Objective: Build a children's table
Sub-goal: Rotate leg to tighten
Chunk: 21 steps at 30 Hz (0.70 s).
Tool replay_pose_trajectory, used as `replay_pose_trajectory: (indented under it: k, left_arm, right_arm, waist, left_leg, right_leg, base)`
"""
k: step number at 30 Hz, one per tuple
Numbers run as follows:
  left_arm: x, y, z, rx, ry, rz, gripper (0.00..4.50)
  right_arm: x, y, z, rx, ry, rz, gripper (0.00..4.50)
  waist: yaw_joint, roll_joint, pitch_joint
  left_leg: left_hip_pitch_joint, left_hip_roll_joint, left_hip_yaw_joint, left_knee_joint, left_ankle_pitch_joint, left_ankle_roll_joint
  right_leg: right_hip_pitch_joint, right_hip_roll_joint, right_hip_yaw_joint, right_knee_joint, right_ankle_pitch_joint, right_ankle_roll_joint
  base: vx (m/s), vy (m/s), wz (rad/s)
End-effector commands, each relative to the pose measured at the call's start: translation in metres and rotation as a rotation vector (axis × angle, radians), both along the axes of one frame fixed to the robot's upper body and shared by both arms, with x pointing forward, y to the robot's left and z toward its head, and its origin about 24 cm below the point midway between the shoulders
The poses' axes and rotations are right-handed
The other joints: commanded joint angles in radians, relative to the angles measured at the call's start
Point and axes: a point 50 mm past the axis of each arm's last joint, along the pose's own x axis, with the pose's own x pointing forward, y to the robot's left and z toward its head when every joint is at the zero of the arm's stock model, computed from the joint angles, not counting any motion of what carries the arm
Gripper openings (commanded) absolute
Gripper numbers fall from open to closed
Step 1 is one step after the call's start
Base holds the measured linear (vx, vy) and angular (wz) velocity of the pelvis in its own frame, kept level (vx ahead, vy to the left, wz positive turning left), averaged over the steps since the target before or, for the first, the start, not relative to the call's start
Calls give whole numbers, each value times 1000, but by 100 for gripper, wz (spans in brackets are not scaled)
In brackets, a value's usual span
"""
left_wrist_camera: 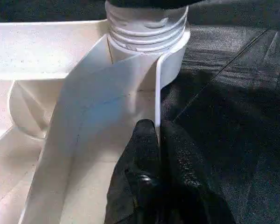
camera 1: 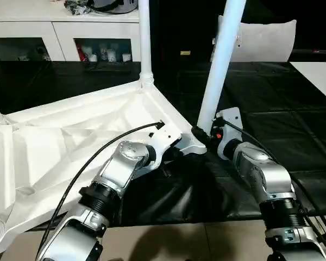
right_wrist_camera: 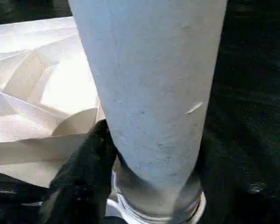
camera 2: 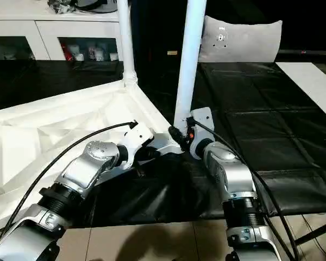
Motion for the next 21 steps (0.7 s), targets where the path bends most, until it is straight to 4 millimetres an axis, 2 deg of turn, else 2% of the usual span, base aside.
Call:
replay_pose_trajectory:
  k: [1,3,7,9,10,12,13,15,18,21]
  left_arm:
    - [-2,-6,-2,-14,-3,-17,0]
    - [-2,-5,-2,-12,-6,-24,0]
    - [-3,2,-3,7,-14,-77,0]
    - [-3,5,-3,24,-20,-103,0]
    - [-5,12,-4,63,-26,-162,0]
    - [-5,16,-5,76,-21,-184,0]
    - [-6,18,-5,83,-21,-206,0]
    - [-7,21,-5,88,-18,-233,0]
    - [-15,25,-2,87,-28,-378,0]
    - [-22,29,1,82,-16,-489,0]
  right_arm:
    - [-7,11,-11,31,58,60,298]
    - [-7,10,-10,35,50,62,317]
    - [-9,-4,-3,38,22,126,355]
    - [-11,-8,-2,29,16,162,373]
    - [-12,-19,2,11,8,196,386]
    - [-11,-27,3,-5,2,207,398]
    - [-11,-33,6,-20,-11,219,411]
    - [-12,-37,9,-39,-39,260,417]
    - [-19,-47,17,-64,-80,391,428]
    - [-28,-55,19,-64,-50,539,428]
  waist:
    - [6,-8,-54]
    - [7,-7,-54]
    - [10,-3,-56]
    - [12,-5,-57]
    - [14,-6,-57]
    - [16,-1,-59]
    - [18,-3,-61]
    - [20,-3,-60]
    - [23,-2,-58]
    - [33,-2,-61]
  left_leg:
    - [-7,7,1,-67,-217,22]
    - [-7,7,1,-67,-224,20]
    - [-7,8,1,-66,-214,27]
    - [-9,8,2,-65,-197,34]
    - [-10,8,2,-64,-186,38]
    - [-10,9,3,-63,-169,40]
    - [-9,10,4,-61,-162,41]
    - [-9,10,4,-61,-166,43]
    - [-8,12,4,-62,-177,47]
    - [-5,17,5,-60,-166,64]
  right_leg:
    - [46,-60,34,-97,-366,-123]
    - [46,-61,34,-98,-374,-122]
    - [51,-60,35,-94,-328,-133]
    - [53,-60,35,-92,-300,-141]
    - [55,-61,36,-91,-286,-145]
    - [55,-62,37,-87,-260,-155]
    - [56,-61,36,-85,-235,-166]
    - [56,-62,35,-83,-233,-175]
    - [56,-62,35,-84,-242,-177]
    - [57,-63,36,-79,-199,-196]
  base:
    - [0,0,0]
    - [0,0,0]
    - [0,0,0]
    - [0,0,0]
    - [0,0,0]
    - [0,0,0]
    - [0,0,0]
    - [0,0,0]
    - [0,0,0]
    - [0,0,0]
